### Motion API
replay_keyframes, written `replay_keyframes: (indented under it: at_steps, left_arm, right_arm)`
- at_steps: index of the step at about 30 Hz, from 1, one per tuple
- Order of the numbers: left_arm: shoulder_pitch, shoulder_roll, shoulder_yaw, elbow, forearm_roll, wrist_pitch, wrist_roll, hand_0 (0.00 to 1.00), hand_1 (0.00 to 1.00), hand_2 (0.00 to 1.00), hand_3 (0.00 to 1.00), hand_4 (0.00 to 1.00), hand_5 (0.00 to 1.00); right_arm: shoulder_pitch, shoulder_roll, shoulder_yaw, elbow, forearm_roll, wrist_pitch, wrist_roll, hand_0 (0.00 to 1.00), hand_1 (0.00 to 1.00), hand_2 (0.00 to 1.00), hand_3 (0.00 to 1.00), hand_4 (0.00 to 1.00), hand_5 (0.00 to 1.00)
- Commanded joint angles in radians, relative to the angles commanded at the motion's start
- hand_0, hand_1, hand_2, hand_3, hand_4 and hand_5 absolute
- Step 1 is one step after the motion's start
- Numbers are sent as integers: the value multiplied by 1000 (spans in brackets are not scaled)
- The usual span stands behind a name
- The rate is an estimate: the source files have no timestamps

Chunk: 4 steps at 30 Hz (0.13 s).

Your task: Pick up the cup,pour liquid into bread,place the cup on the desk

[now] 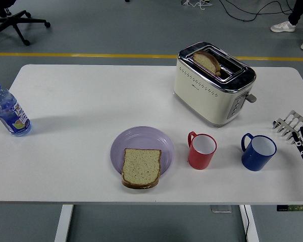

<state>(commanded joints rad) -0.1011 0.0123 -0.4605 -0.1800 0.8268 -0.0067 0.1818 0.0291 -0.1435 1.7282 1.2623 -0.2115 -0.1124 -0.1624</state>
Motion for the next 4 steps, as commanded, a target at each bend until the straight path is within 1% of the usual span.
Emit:
replay_keyframes:
  at_steps: [4]
  left_arm:
    - [-1,0,0,0,-1,0,0,677,740,750,647,405,998]
  right_arm:
    - [0,0,2,-1,0,0,1,584,523,603,595,595,172]
